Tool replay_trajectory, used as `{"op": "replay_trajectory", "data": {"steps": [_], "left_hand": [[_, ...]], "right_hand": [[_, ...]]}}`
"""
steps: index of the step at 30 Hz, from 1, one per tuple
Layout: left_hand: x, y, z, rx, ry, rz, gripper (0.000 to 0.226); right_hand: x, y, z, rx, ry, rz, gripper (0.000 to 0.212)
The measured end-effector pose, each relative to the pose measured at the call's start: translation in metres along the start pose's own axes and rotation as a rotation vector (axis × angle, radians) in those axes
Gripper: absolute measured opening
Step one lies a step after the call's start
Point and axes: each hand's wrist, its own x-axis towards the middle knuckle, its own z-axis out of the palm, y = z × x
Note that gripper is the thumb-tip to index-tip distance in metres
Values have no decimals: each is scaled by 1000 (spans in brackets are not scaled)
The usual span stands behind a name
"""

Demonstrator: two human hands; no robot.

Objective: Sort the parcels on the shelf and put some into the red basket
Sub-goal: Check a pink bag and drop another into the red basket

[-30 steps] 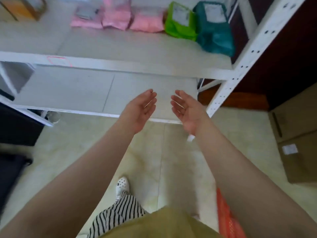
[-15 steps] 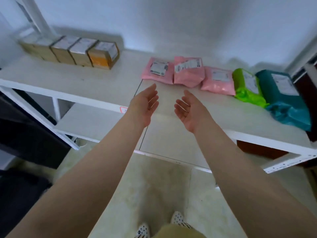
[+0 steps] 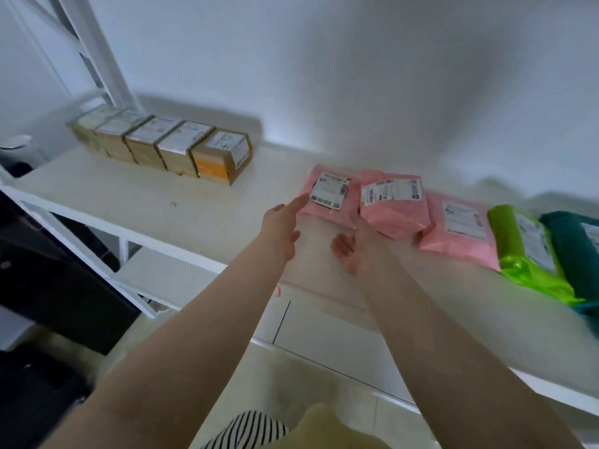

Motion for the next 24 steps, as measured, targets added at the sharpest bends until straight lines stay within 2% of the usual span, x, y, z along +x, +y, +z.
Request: {"op": "replay_trajectory", "data": {"steps": [3,6,10,13,16,20,24], "left_hand": [[29,7,10,91,27,32,82],[58,11,19,211,48,65,87],[94,13,26,446,74,95,110],[115,16,24,685,84,131,90],[137,21,18,816,-45,145,62],[154,29,4,724,-102,172,39],[163,46,-20,436,-177,93,31]], "right_hand": [[11,-4,11,13,33,-3,38],[23,-4,19,-5,85,-25,30],[40,2,26,7,134,-66,23],[47,6,35,34,170,-79,27],[52,8,52,127,205,-95,29],[58,16,75,217,233,-158,28],[62,33,99,246,236,-235,15]]}}
